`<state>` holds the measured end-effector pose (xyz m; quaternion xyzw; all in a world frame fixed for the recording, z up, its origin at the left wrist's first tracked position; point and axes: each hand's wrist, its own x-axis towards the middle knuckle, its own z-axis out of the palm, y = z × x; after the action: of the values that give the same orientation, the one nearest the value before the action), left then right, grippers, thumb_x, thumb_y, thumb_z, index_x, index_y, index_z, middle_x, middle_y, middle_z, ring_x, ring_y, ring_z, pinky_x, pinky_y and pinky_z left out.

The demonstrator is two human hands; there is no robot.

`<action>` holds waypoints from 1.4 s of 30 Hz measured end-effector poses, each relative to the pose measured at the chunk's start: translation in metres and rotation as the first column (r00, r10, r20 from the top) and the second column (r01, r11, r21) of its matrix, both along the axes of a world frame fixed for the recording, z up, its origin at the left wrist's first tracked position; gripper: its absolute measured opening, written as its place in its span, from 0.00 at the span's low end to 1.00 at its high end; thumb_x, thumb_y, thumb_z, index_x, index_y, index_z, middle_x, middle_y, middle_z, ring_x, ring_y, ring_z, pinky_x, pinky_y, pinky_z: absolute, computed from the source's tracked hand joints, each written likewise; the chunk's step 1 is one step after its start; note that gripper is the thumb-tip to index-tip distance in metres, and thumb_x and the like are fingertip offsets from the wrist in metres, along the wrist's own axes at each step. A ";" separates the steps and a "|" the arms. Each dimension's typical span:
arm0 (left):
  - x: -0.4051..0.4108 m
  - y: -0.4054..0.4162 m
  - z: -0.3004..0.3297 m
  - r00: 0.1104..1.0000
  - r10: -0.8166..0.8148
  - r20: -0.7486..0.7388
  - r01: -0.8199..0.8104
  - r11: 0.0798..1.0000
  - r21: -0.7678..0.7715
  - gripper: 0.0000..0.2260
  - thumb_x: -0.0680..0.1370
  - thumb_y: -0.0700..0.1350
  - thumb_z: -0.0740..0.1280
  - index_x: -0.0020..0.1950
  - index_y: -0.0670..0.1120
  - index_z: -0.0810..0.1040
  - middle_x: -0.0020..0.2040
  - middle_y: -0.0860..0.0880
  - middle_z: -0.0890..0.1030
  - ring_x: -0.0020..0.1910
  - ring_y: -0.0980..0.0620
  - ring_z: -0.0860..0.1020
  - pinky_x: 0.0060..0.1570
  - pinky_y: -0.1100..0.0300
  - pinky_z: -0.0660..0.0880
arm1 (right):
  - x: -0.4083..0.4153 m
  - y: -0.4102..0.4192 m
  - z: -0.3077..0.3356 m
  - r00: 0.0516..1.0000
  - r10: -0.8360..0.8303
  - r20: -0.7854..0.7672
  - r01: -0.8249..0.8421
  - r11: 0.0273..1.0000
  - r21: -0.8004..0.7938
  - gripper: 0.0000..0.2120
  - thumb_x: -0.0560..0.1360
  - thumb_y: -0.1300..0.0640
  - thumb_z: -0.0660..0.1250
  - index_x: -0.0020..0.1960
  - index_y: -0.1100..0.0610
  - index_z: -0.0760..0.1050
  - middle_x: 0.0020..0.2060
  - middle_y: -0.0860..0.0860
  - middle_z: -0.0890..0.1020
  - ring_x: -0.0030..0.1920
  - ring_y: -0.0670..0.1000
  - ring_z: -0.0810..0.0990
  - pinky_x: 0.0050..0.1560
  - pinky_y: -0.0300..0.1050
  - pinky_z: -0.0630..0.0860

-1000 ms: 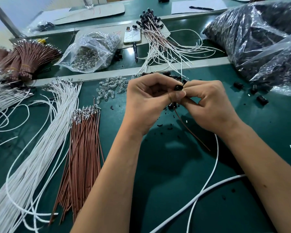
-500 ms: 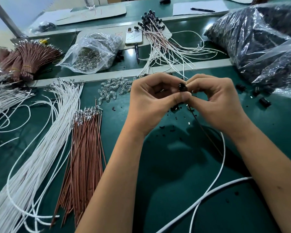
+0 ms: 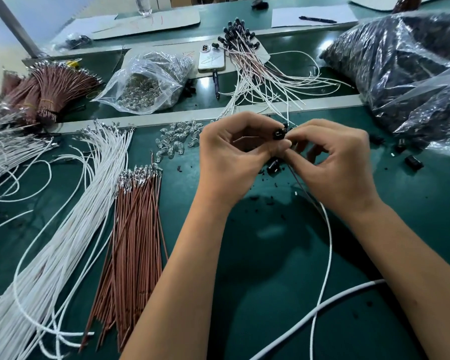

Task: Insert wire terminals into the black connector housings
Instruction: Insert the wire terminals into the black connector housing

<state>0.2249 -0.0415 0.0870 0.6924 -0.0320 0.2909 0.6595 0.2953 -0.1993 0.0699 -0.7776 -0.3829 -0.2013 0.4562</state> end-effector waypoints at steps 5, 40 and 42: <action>-0.001 -0.003 0.002 1.000 -0.012 0.008 0.012 1.000 -0.013 0.12 0.67 0.28 0.79 0.45 0.39 0.83 0.40 0.44 0.85 0.40 0.52 0.83 0.47 0.58 0.81 | -0.004 0.003 0.002 1.000 -0.017 -0.001 0.017 0.998 0.056 0.15 0.79 0.47 0.71 0.48 0.59 0.87 0.38 0.51 0.83 0.37 0.48 0.79 0.40 0.40 0.74; -0.004 -0.012 0.012 0.995 -0.048 0.092 0.057 0.993 -0.099 0.13 0.64 0.27 0.80 0.43 0.37 0.80 0.39 0.45 0.84 0.38 0.50 0.83 0.43 0.57 0.81 | -0.017 0.008 0.000 0.990 -0.034 0.139 0.027 0.998 0.050 0.12 0.79 0.70 0.70 0.36 0.64 0.78 0.34 0.50 0.74 0.32 0.48 0.67 0.38 0.32 0.61; -0.003 -0.012 0.012 0.994 -0.040 0.099 0.052 0.992 -0.116 0.14 0.64 0.26 0.79 0.44 0.36 0.80 0.38 0.46 0.84 0.37 0.52 0.83 0.42 0.60 0.80 | -0.017 0.009 0.000 0.988 -0.040 0.149 0.035 0.999 0.038 0.11 0.78 0.70 0.70 0.37 0.66 0.79 0.35 0.50 0.75 0.32 0.48 0.67 0.38 0.32 0.62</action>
<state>0.2216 -0.0539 0.0988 0.6362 -0.0624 0.3101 0.7037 0.2782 -0.1901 0.0695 -0.7591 -0.3979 -0.2744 0.4359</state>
